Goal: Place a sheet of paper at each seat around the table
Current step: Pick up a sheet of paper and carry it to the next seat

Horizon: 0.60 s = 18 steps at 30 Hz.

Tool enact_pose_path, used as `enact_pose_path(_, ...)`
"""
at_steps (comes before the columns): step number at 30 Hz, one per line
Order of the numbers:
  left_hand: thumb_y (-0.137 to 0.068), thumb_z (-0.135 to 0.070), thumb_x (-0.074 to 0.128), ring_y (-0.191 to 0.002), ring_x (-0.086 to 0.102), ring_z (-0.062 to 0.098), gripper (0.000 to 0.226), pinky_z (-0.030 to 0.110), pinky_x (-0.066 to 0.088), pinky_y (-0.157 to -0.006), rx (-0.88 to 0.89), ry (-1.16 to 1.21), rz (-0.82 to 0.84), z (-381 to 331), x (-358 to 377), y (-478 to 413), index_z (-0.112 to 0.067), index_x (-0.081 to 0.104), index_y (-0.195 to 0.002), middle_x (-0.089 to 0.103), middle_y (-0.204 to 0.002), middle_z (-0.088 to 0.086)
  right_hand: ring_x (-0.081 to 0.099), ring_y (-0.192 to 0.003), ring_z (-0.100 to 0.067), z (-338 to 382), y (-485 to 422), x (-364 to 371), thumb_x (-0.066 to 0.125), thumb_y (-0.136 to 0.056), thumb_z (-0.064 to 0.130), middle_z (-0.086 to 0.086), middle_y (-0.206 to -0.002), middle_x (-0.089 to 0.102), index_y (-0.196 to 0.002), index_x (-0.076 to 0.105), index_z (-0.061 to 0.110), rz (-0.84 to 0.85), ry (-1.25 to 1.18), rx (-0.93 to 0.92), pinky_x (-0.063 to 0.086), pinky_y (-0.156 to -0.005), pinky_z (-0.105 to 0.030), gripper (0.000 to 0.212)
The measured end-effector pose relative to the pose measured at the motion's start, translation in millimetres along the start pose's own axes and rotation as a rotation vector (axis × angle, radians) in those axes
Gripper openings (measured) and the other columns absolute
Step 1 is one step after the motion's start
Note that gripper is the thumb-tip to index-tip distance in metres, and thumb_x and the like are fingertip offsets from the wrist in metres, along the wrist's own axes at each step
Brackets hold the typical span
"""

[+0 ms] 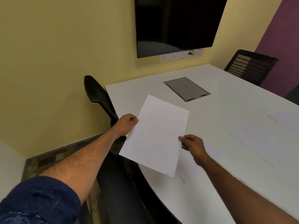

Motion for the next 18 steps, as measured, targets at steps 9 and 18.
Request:
enact_pose_path(9,-0.098,-0.031,0.053,-0.082,0.057,0.018,0.021,0.023,0.043,-0.064,0.192,-0.100,0.107,15,-71,-59,-0.014,0.063,-0.103,0.065,-0.097,0.007,0.055,-0.059,-0.016,22,21,87,0.074,-0.084,0.016,-0.002,-0.063,0.060,-0.070,0.065,0.007,-0.229,-0.065,0.030,0.049,-0.066,-0.030,0.019)
enact_pose_path(18,-0.097,-0.029,0.054,-0.089,0.061,0.020,0.024,0.026,0.045,-0.067,0.210,-0.026,0.188,11,-99,-94,-0.011,0.063,-0.110,0.066,-0.104,0.008,0.054,-0.068,-0.022,39,6,121,0.071,-0.087,0.015,-0.012,-0.073,0.057,-0.075,0.063,0.002,-0.296,-0.160,0.004,0.054,-0.070,-0.033,0.019)
Point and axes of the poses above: each hand's wrist, its own y-axis away from the middle knuckle, its own x-axis out of the palm, z = x × y, the point moved 8 cm from there along -y, towards the middle knuckle
